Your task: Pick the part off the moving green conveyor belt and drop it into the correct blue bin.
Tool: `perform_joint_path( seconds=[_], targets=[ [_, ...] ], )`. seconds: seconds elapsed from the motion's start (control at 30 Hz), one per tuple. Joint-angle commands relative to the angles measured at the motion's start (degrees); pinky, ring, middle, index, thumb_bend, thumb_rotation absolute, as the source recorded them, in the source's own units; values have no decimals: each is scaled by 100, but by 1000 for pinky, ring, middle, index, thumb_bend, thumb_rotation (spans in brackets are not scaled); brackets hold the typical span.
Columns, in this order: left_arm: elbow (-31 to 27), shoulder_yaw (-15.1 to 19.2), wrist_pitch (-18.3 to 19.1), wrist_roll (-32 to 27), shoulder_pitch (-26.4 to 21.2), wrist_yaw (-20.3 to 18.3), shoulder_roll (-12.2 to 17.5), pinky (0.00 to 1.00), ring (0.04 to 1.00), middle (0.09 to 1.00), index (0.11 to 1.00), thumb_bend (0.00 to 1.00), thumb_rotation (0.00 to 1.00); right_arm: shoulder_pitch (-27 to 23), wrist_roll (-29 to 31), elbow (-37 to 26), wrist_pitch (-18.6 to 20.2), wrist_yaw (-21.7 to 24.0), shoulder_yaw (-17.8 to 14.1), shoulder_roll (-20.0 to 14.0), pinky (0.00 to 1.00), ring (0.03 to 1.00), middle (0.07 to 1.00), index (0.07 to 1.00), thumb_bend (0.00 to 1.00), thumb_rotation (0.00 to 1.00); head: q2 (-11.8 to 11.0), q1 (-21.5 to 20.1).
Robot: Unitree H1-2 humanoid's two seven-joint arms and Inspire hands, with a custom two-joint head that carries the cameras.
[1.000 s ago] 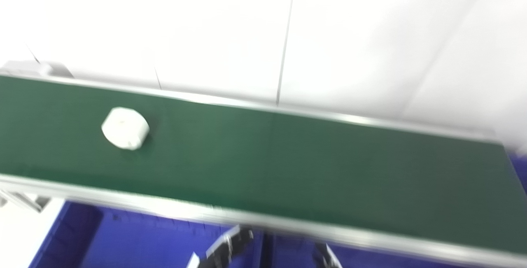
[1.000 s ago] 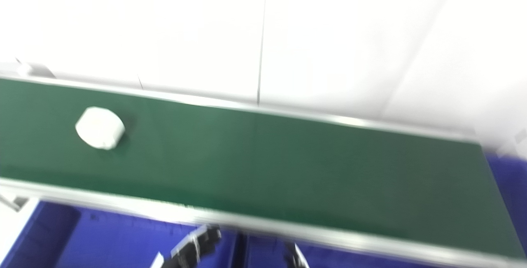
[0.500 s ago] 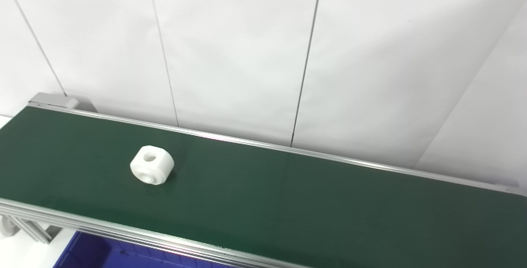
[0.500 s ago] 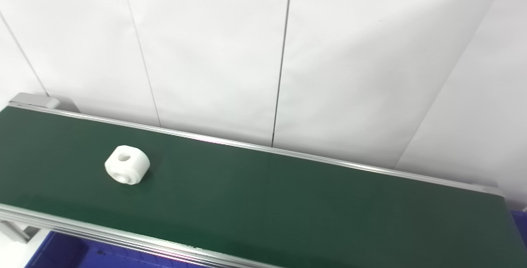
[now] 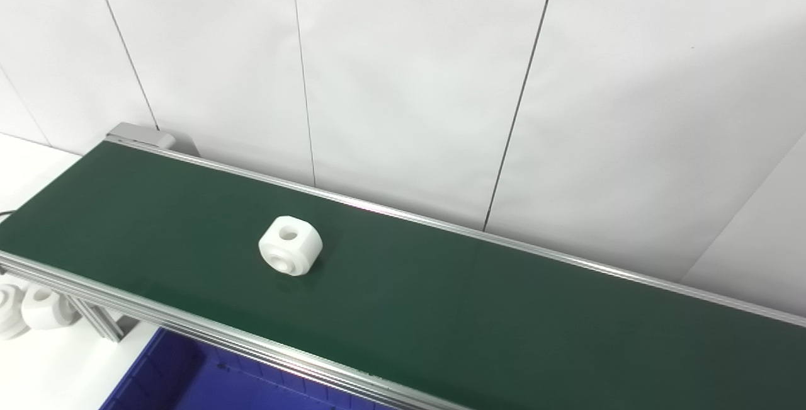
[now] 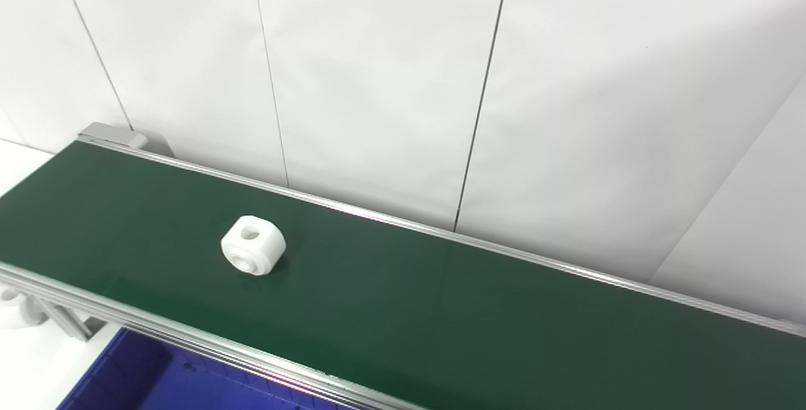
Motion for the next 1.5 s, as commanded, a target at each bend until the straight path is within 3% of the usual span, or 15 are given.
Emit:
perform_joint_path(
  seconds=[0.0, 0.1, 0.23, 0.43, 0.63, 0.73, 0.77, 0.8, 0.9, 1.07, 1.23, 1.47],
  targets=[
    [-556, -70, -204, 14, -13, -78, 145, 633, 700, 711, 695, 838, 685, 38, 28, -237, -9, 82, 17, 12, 1000, 989, 983, 973, 908, 914, 98, -67],
    [-1105, -28, -202, 108, -125, -43, 268, 567, 675, 709, 685, 856, 707, 71, 15, -345, 58, 97, 35, 33, 1000, 973, 970, 970, 905, 916, 186, -89],
    [-1678, 327, -53, 6, -604, -10, 363, 570, 687, 713, 687, 837, 702, 67, -53, -442, 140, 94, 44, 56, 1000, 975, 970, 969, 890, 935, 331, -88],
    [-2319, 1231, 1104, 640, -1791, -409, 919, 610, 724, 757, 738, 900, 577, 25, -139, -422, 149, 69, 97, 166, 976, 956, 968, 959, 874, 980, 356, -180],
    [-2220, 1605, 1825, 1623, -3083, -1091, 1723, 656, 767, 817, 807, 872, 535, -22, -240, -338, 131, 57, 111, 237, 976, 944, 955, 955, 865, 1000, 328, -231],
    [-2069, 1591, 1943, 2089, -3682, -1462, 2132, 623, 768, 829, 840, 965, 368, -57, -248, -292, 119, 71, 116, 267, 988, 943, 958, 959, 864, 1000, 319, -248],
    [-1974, 1555, 1912, 2305, -3896, -1571, 2276, 621, 767, 828, 840, 970, 362, -66, -235, -283, 132, 76, 120, 278, 988, 943, 959, 959, 864, 1000, 319, -264],
    [-1914, 1527, 1900, 2451, -4040, -1646, 2374, 644, 787, 826, 841, 989, 277, -72, -225, -277, 141, 80, 123, 285, 994, 945, 958, 957, 868, 1000, 319, -264],
    [-1679, 1453, 1844, 2757, -4441, -1844, 2617, 660, 799, 818, 834, 1000, 181, -77, -223, -281, 178, 86, 135, 303, 1000, 948, 953, 952, 872, 1000, 322, -291],
    [-1195, 1254, 1651, 3235, -5062, -2190, 2975, 681, 802, 824, 842, 1000, 157, -79, -205, -281, 178, 116, 149, 309, 1000, 953, 956, 952, 887, 1000, 321, -315],
    [-729, 1019, 1736, 3406, -5604, -2749, 3166, 659, 791, 826, 851, 1000, 128, -86, -140, -261, 172, 146, 160, 307, 1000, 958, 960, 954, 884, 1000, 325, -306],
    [-42, 593, 1437, 3736, -5955, -3040, 3306, 664, 794, 827, 851, 1000, 165, -51, -163, -351, 244, 139, 190, 297, 1000, 952, 959, 954, 896, 1000, 381, -324]
  ],
)
